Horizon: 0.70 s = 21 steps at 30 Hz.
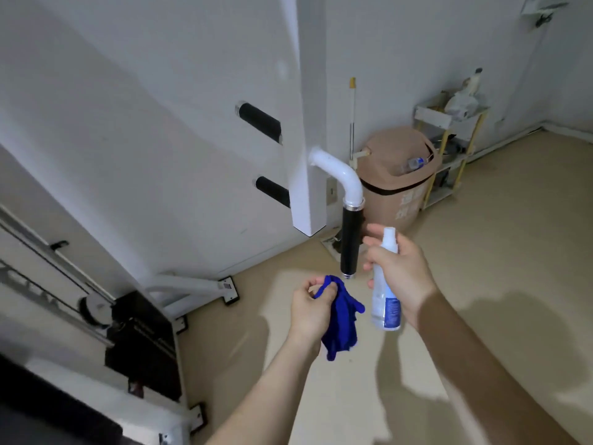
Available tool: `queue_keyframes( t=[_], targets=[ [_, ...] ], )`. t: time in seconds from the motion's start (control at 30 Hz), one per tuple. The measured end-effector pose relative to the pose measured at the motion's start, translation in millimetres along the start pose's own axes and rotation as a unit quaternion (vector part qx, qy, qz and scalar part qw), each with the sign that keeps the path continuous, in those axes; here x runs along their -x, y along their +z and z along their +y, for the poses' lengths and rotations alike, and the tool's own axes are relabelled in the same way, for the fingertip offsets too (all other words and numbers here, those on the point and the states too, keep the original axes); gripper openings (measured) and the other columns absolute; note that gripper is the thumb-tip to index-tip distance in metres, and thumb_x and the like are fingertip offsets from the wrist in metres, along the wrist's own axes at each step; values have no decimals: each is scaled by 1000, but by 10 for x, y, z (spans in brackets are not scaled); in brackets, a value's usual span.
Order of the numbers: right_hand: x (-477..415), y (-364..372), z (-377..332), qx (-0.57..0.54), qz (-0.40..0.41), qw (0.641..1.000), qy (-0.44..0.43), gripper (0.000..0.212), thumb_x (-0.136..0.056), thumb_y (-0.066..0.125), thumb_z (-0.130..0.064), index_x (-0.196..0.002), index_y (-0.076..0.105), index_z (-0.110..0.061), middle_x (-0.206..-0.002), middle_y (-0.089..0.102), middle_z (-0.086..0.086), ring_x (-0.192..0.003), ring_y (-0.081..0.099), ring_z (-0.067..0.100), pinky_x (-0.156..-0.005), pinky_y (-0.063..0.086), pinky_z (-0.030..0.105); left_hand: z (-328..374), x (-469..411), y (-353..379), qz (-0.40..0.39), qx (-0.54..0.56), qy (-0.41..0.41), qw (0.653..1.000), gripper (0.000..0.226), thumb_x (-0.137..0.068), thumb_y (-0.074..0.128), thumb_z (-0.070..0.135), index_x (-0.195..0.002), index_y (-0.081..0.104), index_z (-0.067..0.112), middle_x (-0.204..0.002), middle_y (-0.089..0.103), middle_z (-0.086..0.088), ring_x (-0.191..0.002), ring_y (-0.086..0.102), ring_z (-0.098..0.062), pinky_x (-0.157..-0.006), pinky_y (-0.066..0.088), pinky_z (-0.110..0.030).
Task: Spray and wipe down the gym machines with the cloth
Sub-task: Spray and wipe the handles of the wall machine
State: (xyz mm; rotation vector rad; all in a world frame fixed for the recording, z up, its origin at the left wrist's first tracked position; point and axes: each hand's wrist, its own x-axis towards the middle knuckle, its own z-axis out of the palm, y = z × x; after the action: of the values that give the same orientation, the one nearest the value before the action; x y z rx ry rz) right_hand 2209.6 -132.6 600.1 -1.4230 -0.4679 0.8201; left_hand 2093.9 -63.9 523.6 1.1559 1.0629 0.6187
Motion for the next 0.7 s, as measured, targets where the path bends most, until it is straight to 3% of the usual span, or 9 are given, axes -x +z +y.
queue_keyframes(
  t=[0.03, 0.1, 0.17, 0.23, 0.3, 0.37, 0.47, 0.57, 0.7],
  targets=[
    [38, -3, 47, -9, 26, 1000, 3, 38, -89, 52, 4, -119, 62, -17, -117, 66, 11, -60, 52, 15, -54, 45, 27, 95, 75, -60, -10, 14, 0, 1000, 11, -92, 59, 9, -102, 59, 5, -69, 71, -3, -59, 65, -18, -55, 52, -25],
    [133, 57, 144, 10, 3, 1000, 28, 35, -91, 57, -2, -122, 61, -19, -111, 67, 12, -59, 51, 16, -56, 46, 29, 291, 246, -301, -43, 43, 16, 998, 18, -86, 60, 11, -102, 65, 5, -82, 71, -9, -74, 65, -20, -70, 52, -29],
    [278, 182, 205, 59, -102, 990, 82, 31, -91, 64, -15, -120, 65, -25, -88, 66, 6, -60, 52, 18, -57, 47, 31, 444, 441, -599, -70, 69, 34, 995, 20, -87, 56, 8, -103, 68, 4, -91, 70, -14, -82, 64, -24, -81, 51, -36],
    [489, 417, 247, 89, -214, 963, 135, 20, -90, 66, -28, -109, 69, -21, -74, 59, 5, -62, 53, 21, -60, 48, 32, 539, 676, -921, -71, 93, 41, 992, 21, -91, 51, 4, -99, 71, 6, -93, 70, -17, -83, 64, -25, -81, 51, -35],
    [669, 660, 252, 75, -244, 957, 137, 17, -90, 66, -29, -94, 66, -12, -68, 56, 6, -58, 52, 21, -56, 47, 28, 586, 887, -1140, -56, 116, 48, 991, 22, -92, 50, 6, -90, 72, 8, -92, 69, -17, -82, 64, -26, -76, 53, -31],
    [908, 999, 277, 60, -238, 964, 102, 12, -90, 67, -21, -84, 66, -11, -67, 60, 7, -57, 56, 19, -54, 47, 27, 554, 1142, -1443, -18, 137, 55, 989, 18, -94, 54, 12, -92, 69, 3, -91, 69, -17, -83, 63, -27, -76, 53, -33],
    [1406, 1588, 384, 46, -232, 970, 49, 2, -86, 70, -9, -85, 68, -9, -75, 69, 9, -71, 65, 23, -68, 51, 34, 434, 1580, -2059, 36, 138, 73, 987, 18, -92, 62, 18, -95, 65, 1, -92, 68, -17, -83, 63, -27, -81, 50, -39],
    [1952, 2077, 501, 19, -246, 969, 35, 7, -85, 69, -5, -89, 67, -11, -79, 71, 8, -75, 68, 22, -72, 54, 36, 352, 2021, -2599, 78, 137, 80, 984, 11, -92, 59, 14, -84, 64, 9, -82, 67, -11, -76, 61, -24, -73, 50, -34],
    [2792, 2682, 657, -18, -287, 956, 62, 16, -82, 70, -5, -96, 64, -10, -83, 69, 10, -76, 67, 23, -72, 53, 36, 236, 2712, -3389, 127, 132, 62, 981, 19, -90, 53, 14, -96, 70, 6, -90, 72, -15, -79, 66, -24, -76, 53, -38]
  ],
)
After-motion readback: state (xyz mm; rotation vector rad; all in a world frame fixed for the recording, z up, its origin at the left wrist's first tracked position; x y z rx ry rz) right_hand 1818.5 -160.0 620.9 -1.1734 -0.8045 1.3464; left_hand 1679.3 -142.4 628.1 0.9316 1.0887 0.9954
